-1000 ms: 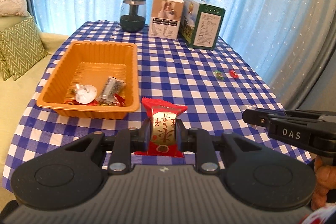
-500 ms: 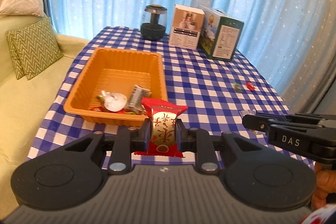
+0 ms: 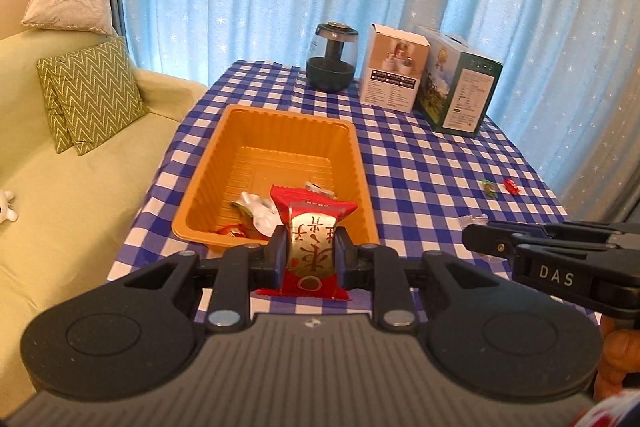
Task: Organize snacks
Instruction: 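Carry the red packet and clear candy in both tools over the orange tray, then open the left tool to drop the red packet while the right tool releases the clear candy, then move both open tools away from the tray toward the green and red candies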
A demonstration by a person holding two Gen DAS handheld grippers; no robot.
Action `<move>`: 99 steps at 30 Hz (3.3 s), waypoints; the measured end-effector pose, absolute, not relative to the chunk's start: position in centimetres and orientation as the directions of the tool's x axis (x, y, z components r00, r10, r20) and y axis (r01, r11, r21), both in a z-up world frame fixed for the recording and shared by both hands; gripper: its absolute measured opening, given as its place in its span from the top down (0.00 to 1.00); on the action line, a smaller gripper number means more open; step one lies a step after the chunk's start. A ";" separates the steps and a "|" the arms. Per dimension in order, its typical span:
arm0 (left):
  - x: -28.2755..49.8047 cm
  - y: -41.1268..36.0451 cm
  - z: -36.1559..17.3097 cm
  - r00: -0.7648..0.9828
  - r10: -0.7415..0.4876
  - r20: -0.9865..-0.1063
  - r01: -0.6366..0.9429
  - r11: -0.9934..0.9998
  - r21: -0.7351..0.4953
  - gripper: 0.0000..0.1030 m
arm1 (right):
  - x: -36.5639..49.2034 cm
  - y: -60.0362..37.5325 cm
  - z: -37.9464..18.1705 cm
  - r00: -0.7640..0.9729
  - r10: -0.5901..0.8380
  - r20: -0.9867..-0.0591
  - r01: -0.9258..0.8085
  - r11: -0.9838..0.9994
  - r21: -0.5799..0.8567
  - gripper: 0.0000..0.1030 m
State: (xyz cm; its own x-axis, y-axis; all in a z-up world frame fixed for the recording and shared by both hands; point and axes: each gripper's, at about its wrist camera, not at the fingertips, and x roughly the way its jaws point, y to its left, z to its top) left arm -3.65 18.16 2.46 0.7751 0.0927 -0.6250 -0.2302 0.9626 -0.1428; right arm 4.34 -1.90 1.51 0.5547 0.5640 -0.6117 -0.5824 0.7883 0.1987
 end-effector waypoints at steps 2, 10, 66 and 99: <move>-3.4 18.6 2.4 0.774 0.097 -0.626 -0.233 0.962 -0.140 0.79 | 4.6 -1.2 1.5 0.548 0.572 -0.611 -0.592 0.781 0.201 0.79; -1.8 20.1 1.9 0.766 0.102 -0.634 -0.236 0.963 -0.130 0.79 | 6.4 1.2 1.2 0.529 0.587 -0.612 -0.612 0.764 0.204 0.79; 10.0 29.2 -3.2 0.716 0.114 -0.689 -0.218 0.974 -0.065 0.62 | 18.2 9.0 -3.7 0.466 0.589 -0.660 -0.600 0.759 0.254 0.79; 3.6 24.7 0.4 0.736 0.091 -0.671 -0.242 0.961 -0.134 0.40 | 12.6 -0.9 -1.8 0.534 0.533 -0.657 -0.437 0.838 0.325 0.50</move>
